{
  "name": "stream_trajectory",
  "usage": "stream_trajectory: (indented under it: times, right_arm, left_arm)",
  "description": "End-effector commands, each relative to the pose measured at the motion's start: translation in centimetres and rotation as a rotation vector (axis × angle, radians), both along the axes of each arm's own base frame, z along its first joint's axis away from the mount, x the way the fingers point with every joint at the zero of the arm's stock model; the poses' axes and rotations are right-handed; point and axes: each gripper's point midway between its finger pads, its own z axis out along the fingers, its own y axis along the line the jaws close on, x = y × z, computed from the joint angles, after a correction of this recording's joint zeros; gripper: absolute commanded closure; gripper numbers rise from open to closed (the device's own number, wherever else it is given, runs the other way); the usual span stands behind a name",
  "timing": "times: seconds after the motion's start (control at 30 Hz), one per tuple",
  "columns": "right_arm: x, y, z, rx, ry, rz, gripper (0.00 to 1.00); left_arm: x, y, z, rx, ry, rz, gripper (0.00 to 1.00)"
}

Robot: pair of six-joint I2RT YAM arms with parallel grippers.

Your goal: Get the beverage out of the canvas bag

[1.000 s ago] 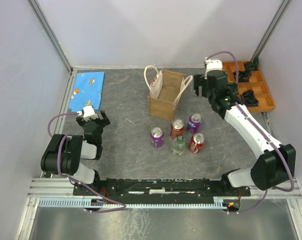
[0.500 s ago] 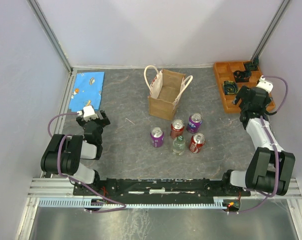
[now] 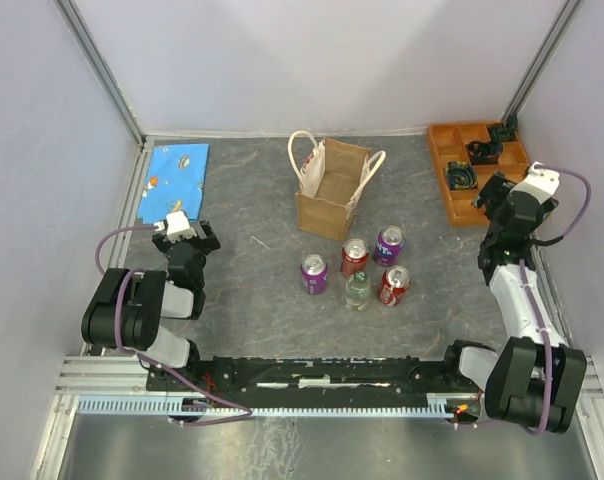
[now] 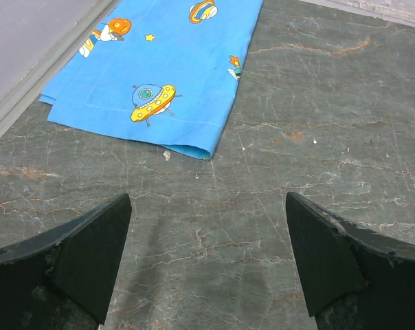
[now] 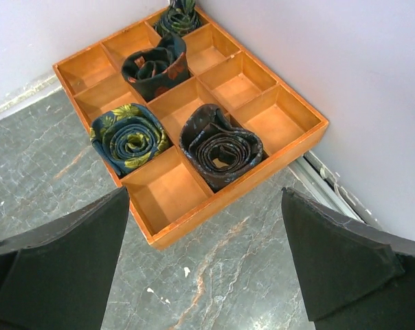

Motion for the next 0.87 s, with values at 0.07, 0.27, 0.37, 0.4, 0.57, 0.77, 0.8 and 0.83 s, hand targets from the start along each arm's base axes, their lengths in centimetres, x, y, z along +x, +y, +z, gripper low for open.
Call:
stream_trajectory:
  times: [0.07, 0.27, 0.37, 0.4, 0.57, 0.77, 0.8, 0.83]
  right_arm:
    - [-2.0, -0.5, 3.3, -0.029, -0.221, -0.067, 0.01]
    - [-4.2, -1.2, 1.4, -0.01, -0.227, -0.153, 0.01]
    - [-3.8, -1.1, 0.4, 0.011, -0.175, -0.154, 0.01]
    - [-3.7, -1.2, 0.3, 0.014, -0.162, -0.156, 0.01]
    - [-3.4, -1.0, 0.0, 0.02, -0.143, -0.152, 0.01]
    - [-3.5, -1.2, -0.1, 0.014, -0.139, -0.164, 0.01]
    - [-3.5, -1.2, -0.1, 0.013, -0.138, -0.164, 0.01]
    - [-3.5, -1.3, -0.2, 0.012, -0.136, -0.166, 0.01]
  left_arm:
    - [0.7, 0.2, 1.3, 0.054, -0.033, 0.007, 0.01]
    - [0.7, 0.2, 1.3, 0.056, -0.031, 0.008, 0.01]
    - [0.7, 0.2, 1.3, 0.056, -0.032, 0.008, 0.01]
    - [0.7, 0.2, 1.3, 0.056, -0.032, 0.008, 0.01]
    - [0.7, 0.2, 1.3, 0.058, -0.032, 0.009, 0.01]
    - [0.7, 0.1, 1.3, 0.058, -0.03, 0.007, 0.01]
    - [0.7, 0.1, 1.3, 0.058, -0.03, 0.007, 0.01]
    - [0.7, 0.1, 1.3, 0.058, -0.03, 0.007, 0.01]
